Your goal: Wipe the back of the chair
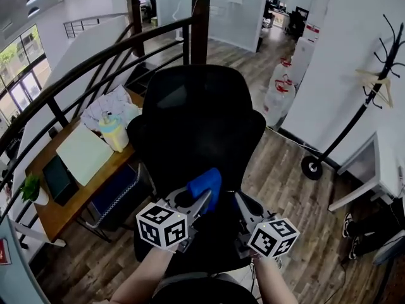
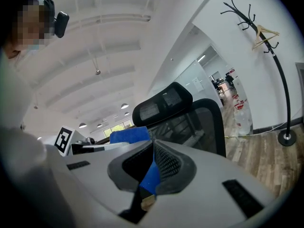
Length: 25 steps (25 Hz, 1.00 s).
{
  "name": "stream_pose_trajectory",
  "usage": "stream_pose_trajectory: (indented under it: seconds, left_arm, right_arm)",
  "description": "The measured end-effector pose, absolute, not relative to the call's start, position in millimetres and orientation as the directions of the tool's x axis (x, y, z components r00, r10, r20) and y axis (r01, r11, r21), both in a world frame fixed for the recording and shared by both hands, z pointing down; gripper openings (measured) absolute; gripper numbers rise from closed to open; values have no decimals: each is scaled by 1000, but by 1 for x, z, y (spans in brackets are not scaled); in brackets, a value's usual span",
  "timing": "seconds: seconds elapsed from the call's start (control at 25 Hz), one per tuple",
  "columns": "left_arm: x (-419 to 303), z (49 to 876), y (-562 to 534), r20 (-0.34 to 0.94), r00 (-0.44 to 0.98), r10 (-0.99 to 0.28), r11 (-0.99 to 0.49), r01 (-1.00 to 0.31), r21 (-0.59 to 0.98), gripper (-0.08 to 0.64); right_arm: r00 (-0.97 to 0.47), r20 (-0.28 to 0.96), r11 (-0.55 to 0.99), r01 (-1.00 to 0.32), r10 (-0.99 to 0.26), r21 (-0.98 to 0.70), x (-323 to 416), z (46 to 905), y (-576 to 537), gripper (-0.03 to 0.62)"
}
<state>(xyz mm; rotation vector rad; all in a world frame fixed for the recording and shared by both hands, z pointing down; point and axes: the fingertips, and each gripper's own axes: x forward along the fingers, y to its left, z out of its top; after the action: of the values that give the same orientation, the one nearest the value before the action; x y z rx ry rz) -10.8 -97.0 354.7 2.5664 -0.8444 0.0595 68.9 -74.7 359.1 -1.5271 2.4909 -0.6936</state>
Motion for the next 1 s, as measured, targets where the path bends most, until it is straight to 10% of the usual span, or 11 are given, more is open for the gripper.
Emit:
stream_pose_trajectory:
  seconds: [1.0]
  left_arm:
    - [39, 244, -212, 62, 803, -592, -785, -592, 181, 103]
  right_arm:
    - [-539, -23, 500, -763, -842, -411, 97, 282, -178, 32]
